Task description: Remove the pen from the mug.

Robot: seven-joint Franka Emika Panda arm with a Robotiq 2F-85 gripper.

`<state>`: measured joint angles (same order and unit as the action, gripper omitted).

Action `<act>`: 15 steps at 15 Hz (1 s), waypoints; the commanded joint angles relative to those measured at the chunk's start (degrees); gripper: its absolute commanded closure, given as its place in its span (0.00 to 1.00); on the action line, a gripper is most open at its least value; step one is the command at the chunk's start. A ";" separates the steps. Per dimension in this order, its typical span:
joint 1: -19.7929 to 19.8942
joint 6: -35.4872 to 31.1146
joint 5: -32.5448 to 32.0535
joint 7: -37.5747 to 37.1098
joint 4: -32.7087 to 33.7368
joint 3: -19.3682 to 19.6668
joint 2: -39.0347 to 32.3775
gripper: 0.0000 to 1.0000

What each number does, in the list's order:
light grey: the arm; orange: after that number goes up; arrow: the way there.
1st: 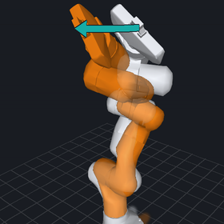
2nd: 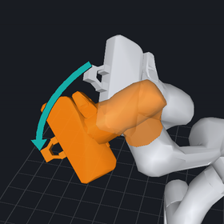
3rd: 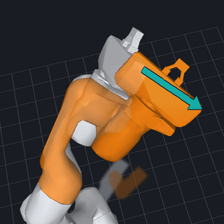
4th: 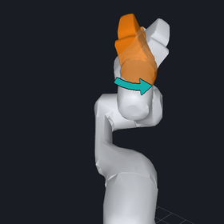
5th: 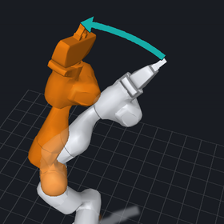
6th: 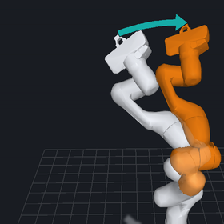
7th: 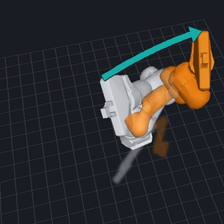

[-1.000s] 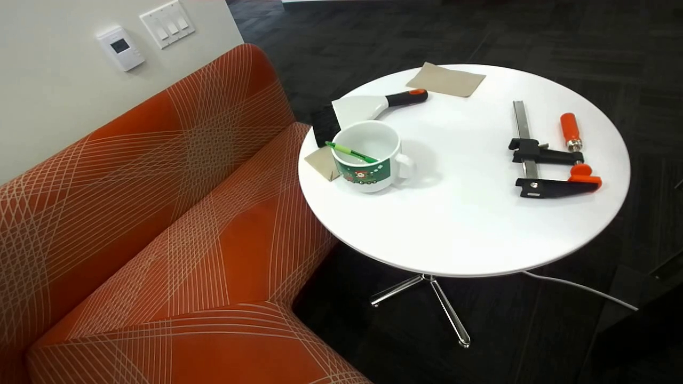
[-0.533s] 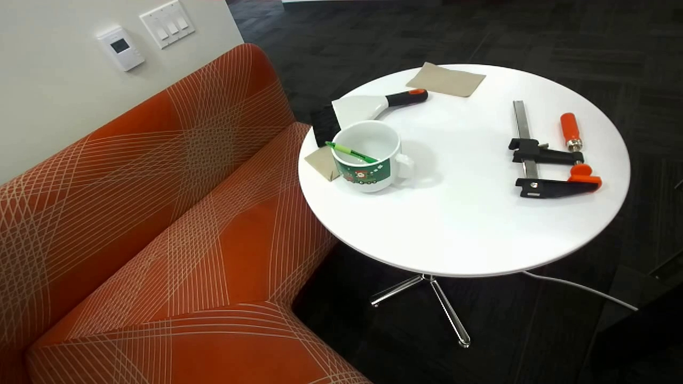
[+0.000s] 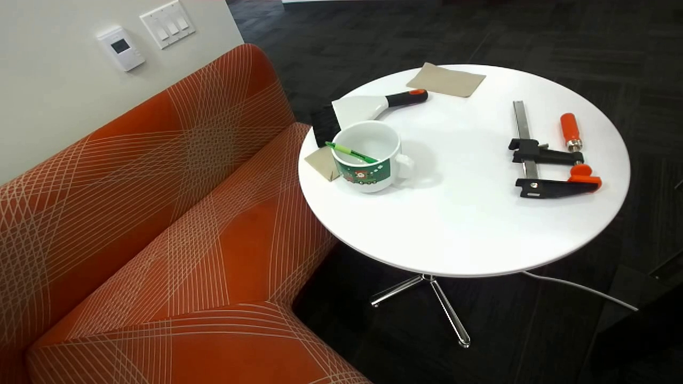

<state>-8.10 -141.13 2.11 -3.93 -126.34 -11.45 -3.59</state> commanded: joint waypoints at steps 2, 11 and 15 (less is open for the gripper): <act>-0.46 -6.96 -1.42 6.26 2.89 0.81 -7.65 0.00; -2.48 -13.31 -9.19 6.45 11.62 3.17 -22.57 0.00; -3.77 -11.59 -9.94 6.63 17.26 3.98 -28.23 0.00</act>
<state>-10.14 -154.58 -6.63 3.07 -114.47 -8.83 -27.65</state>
